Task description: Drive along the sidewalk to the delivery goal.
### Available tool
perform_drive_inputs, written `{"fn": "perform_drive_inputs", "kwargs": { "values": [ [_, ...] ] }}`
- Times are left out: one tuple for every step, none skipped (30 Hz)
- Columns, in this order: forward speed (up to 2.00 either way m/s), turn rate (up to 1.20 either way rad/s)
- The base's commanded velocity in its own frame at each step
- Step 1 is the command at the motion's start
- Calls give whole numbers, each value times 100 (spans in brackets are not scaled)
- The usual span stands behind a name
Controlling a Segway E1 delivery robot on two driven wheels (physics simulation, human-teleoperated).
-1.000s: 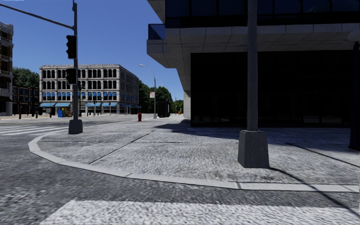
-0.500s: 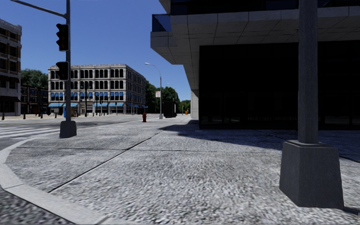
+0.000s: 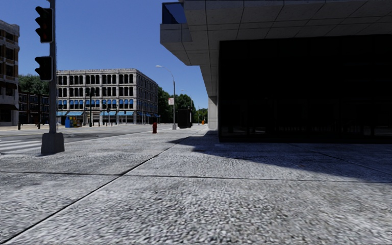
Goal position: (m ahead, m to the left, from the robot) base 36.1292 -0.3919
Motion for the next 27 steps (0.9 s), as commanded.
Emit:
{"fn": "perform_drive_inputs", "kwargs": {
  "values": [
    [158, 0],
    [158, 0],
    [158, 0],
    [158, 0],
    [158, 0],
    [158, 0],
    [158, 0],
    [158, 0],
    [158, 0],
    [158, 0],
    [158, 0],
    [158, 0],
    [158, 0],
    [158, 0],
    [158, 0],
    [158, 0],
    [158, 0],
    [158, 0],
    [158, 0],
    [158, 0],
    [158, 0],
    [158, 0],
    [174, 0],
    [200, 0],
    [200, 0],
    [200, 0],
    [200, 0]
  ]
}}
